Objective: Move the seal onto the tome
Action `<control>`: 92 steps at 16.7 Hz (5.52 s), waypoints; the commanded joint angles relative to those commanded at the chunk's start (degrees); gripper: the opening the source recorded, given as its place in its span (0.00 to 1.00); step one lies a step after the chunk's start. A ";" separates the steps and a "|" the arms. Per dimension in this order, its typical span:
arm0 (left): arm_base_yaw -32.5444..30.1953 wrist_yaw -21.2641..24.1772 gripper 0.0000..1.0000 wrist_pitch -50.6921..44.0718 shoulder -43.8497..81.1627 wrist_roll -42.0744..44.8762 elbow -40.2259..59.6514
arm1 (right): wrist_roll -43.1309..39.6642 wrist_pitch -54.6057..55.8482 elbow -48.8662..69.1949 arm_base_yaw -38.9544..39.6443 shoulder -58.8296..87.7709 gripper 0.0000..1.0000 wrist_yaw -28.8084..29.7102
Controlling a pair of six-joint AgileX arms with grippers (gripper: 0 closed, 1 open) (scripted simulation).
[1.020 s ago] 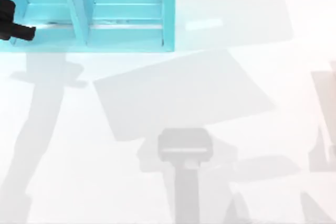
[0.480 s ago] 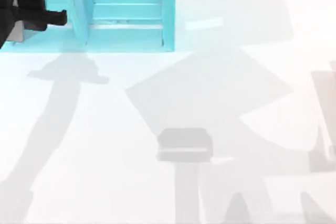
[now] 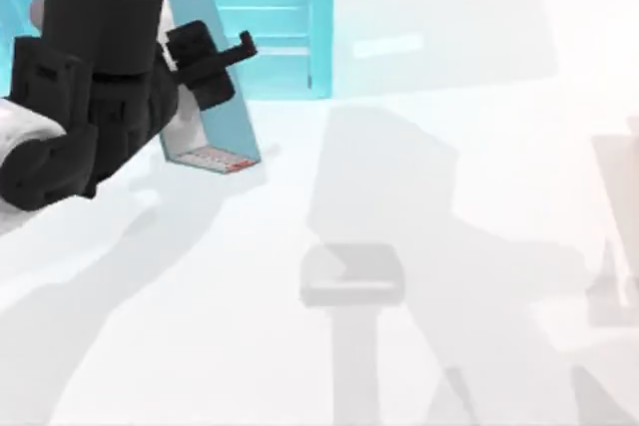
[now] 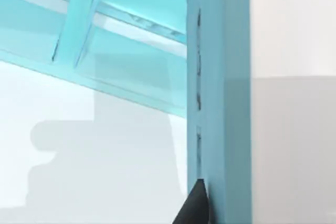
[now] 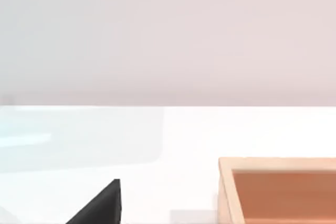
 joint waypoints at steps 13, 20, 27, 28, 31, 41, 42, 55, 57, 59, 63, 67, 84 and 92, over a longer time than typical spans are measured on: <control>-28.87 -27.21 0.00 -32.40 33.11 -84.14 19.78 | 0.00 0.00 0.00 0.00 0.00 1.00 0.00; -40.32 -48.07 0.00 -41.07 44.66 -119.32 34.21 | 0.00 0.00 0.00 0.00 0.00 1.00 0.00; -44.39 -58.61 0.00 -43.26 48.25 -132.67 40.85 | 0.00 0.00 0.00 0.00 0.00 1.00 0.00; -44.39 -58.61 0.00 -43.26 48.25 -132.67 40.85 | 0.00 0.00 0.00 0.00 0.00 1.00 0.00; -44.39 -58.61 0.00 -43.26 48.25 -132.67 40.85 | 0.00 0.00 0.00 0.00 0.00 1.00 0.00; -44.77 -58.43 0.00 -46.34 48.79 -135.30 41.79 | 0.00 0.00 0.00 0.00 0.00 1.00 0.00; -44.78 -58.47 0.00 -46.13 48.88 -135.29 41.71 | 0.00 0.00 0.00 0.00 0.00 1.00 0.00; -44.75 -58.40 0.30 -40.73 51.64 -135.08 39.24 | 0.00 0.00 0.00 0.00 0.00 1.00 0.00; -44.75 -58.40 0.45 -40.73 51.64 -135.08 39.24 | 0.00 0.00 0.00 0.00 0.00 1.00 0.00; -44.75 -58.40 0.60 -40.73 51.64 -135.08 39.24 | 0.00 0.00 0.00 0.00 0.00 1.00 0.00; -44.75 -58.40 0.90 -40.73 51.64 -135.08 39.24 | 0.00 0.00 0.00 0.00 0.00 1.00 0.00; -44.75 -58.40 1.00 -40.73 51.64 -135.08 39.24 | 0.00 0.00 0.00 0.00 0.00 1.00 0.00; -54.88 -53.44 1.00 -71.11 57.22 -165.91 47.27 | 0.00 0.00 0.00 0.00 0.00 1.00 0.00; -64.55 -48.68 1.00 -100.86 61.52 -193.71 53.23 | 0.00 0.00 0.00 0.00 0.00 1.00 0.00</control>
